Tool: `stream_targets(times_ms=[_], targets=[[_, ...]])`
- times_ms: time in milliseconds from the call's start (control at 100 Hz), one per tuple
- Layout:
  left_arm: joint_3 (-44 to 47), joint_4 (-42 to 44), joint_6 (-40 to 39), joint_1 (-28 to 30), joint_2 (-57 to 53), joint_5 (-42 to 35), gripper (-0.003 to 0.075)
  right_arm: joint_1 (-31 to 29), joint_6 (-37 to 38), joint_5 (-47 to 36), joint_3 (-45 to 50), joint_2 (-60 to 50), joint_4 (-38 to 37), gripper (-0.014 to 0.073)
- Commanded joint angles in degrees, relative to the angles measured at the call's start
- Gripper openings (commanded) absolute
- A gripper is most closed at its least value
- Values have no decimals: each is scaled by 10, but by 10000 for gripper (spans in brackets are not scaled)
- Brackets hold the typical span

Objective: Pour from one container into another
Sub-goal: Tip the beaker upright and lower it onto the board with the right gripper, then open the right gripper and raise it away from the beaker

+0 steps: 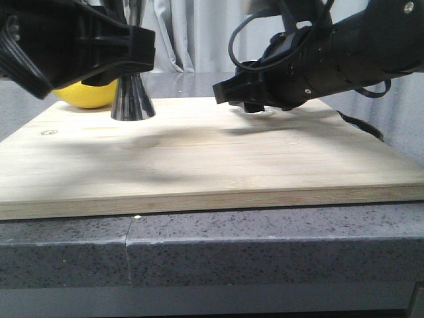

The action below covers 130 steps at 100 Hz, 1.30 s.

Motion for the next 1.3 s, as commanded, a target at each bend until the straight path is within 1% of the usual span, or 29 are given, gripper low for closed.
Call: stream_targets(times_ms=[0, 310, 400, 490, 640, 730, 890, 1080, 1290], targets=[[-16, 4, -5, 2, -18, -57, -19, 1, 1, -38, -10, -23, -8, 176], [-16, 4, -5, 2, -18, -57, -19, 1, 1, -35, -10, -14, -8, 176], [-16, 4, -5, 2, -18, -57, -19, 1, 1, -25, -10, -14, -9, 188], [-16, 4, -5, 2, -18, -57, -19, 1, 1, -9, -10, -14, -9, 247], [-16, 4, -5, 2, -18, -57, -19, 1, 1, 1, -10, -14, -9, 408], [-16, 4, -5, 2, -18, -57, -19, 1, 1, 1, -10, -14, -9, 465], [-16, 4, -5, 2, -18, -57, -19, 1, 1, 6, -10, -16, -9, 509], [-16, 4, -5, 2, -18, -57, -19, 1, 1, 53, -10, -54, -9, 568], [-16, 4, -5, 2, -18, -57, -19, 1, 1, 85, -10, -132, -9, 569]])
